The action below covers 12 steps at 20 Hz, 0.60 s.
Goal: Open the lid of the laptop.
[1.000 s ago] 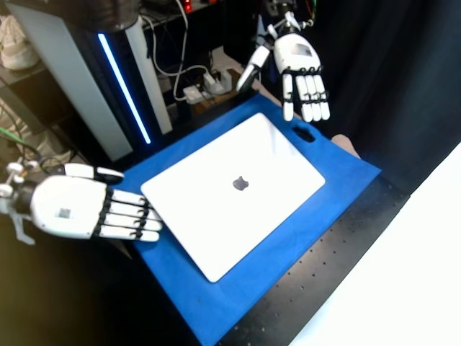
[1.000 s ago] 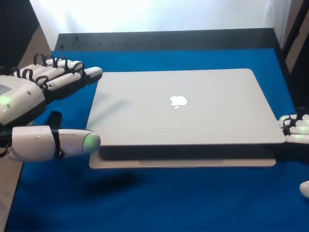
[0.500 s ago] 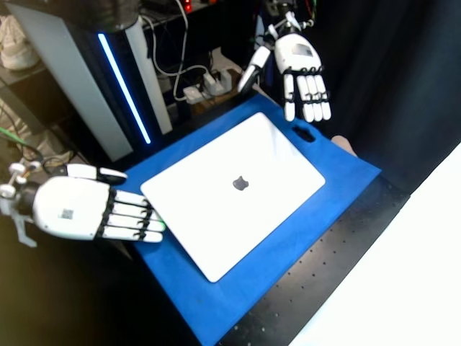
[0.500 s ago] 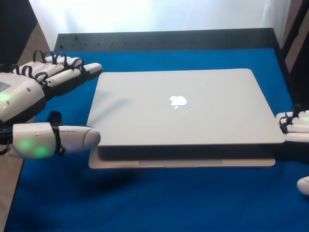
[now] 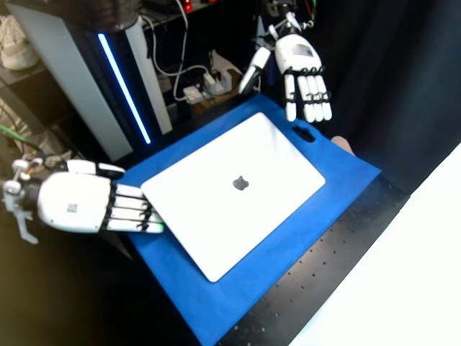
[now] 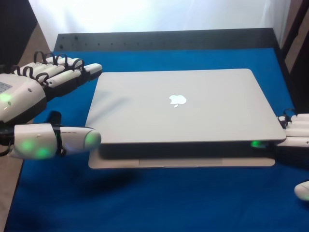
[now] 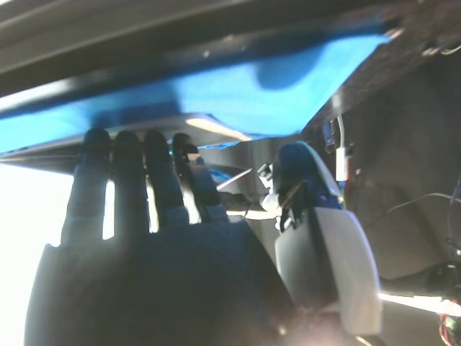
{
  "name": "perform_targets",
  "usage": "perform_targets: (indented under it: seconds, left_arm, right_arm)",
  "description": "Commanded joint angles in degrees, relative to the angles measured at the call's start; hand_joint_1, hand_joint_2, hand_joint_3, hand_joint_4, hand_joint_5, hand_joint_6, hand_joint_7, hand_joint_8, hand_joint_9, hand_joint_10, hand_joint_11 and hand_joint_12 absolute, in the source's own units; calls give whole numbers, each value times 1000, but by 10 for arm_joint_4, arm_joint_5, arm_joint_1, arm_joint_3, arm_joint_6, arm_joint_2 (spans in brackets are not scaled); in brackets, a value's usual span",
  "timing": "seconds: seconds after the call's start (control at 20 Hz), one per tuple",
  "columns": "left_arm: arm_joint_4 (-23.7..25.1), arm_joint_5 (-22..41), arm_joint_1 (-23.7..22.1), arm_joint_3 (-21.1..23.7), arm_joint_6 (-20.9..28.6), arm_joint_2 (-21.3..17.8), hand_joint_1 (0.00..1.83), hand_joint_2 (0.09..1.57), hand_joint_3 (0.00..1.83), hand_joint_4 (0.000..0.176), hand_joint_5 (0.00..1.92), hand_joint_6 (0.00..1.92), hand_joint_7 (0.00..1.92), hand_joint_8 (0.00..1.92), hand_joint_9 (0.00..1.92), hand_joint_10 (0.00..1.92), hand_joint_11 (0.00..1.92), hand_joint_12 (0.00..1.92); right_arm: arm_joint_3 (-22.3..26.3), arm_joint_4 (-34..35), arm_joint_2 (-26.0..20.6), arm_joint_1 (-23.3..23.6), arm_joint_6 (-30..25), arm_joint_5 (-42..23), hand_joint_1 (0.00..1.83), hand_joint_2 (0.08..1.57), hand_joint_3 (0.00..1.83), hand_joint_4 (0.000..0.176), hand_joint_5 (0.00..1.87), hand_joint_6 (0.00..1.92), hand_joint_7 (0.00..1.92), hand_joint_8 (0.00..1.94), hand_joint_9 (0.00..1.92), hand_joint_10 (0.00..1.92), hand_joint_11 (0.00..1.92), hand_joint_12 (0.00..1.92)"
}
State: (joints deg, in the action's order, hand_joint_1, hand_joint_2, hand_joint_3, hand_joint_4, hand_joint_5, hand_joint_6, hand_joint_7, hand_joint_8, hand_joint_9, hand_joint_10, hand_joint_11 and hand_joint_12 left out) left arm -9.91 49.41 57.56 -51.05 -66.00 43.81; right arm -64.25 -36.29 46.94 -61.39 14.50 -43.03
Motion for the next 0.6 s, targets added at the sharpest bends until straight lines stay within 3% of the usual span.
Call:
perform_targets:
  seconds: [0.0, 0.25, 0.55]
  left_arm:
    - [-2, 69, -6, -3, 3, 2, 69, 951, 0, 172, 0, 0, 0, 0, 0, 0, 0, 0]
    - [-4, 72, -5, -4, 3, 3, 75, 941, 0, 176, 0, 0, 0, 0, 0, 0, 0, 0]
    - [-4, 70, -6, -6, 3, 9, 134, 943, 0, 176, 0, 0, 0, 0, 0, 0, 0, 0]
  right_arm:
    - [1, 22, 1, 12, -4, -56, 0, 1320, 2, 0, 56, 5, 2, 0, 0, 0, 0, 0]
    - [-3, 22, 4, 47, -4, -57, 0, 1326, 4, 0, 67, 7, 2, 1, 0, 0, 0, 0]
    - [-5, -20, 30, 50, -4, -36, 0, 1325, 0, 0, 117, 0, 51, 5, 0, 0, 0, 0]
